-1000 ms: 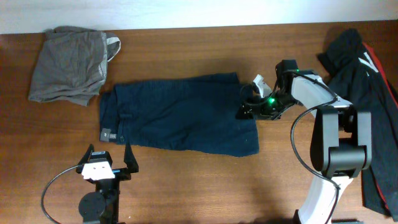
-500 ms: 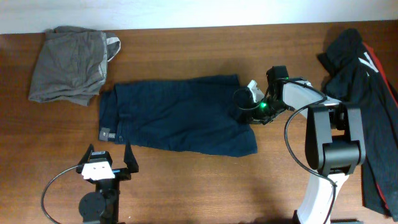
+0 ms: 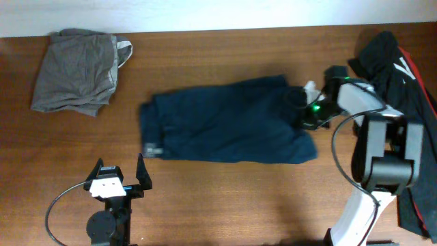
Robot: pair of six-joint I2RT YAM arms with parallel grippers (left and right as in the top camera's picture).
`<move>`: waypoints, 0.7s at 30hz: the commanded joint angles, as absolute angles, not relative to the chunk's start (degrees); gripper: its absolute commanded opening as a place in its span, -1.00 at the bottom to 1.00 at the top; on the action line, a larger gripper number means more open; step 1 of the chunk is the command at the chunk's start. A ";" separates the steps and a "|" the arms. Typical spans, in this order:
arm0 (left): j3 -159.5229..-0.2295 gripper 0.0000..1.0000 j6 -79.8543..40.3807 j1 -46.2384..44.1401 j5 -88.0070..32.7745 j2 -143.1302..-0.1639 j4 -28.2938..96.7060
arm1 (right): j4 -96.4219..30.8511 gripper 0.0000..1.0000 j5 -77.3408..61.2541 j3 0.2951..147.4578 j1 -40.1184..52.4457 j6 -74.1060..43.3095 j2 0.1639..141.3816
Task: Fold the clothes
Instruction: 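Grasp the jeans' right edge with the right gripper and drag rightward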
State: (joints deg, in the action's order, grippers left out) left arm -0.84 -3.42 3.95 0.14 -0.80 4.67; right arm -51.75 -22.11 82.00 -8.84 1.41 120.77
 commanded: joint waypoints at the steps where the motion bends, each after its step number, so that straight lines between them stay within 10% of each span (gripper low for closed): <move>1: -0.54 0.99 -2.50 4.14 -0.67 -0.40 4.75 | -54.92 -0.92 -11.70 86.80 -9.93 2.74 122.23; 11: -0.54 0.98 -2.50 4.14 -0.67 -0.40 4.75 | -63.70 -0.89 0.73 97.41 -6.70 2.50 122.23; 21: -0.54 0.98 -2.50 4.14 -0.67 -0.40 4.75 | -63.75 0.22 0.71 97.30 -9.39 1.13 122.26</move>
State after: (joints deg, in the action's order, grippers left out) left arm -0.84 -3.42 3.95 0.14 -0.80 4.67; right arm -63.51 -0.73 96.44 -8.14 2.28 121.93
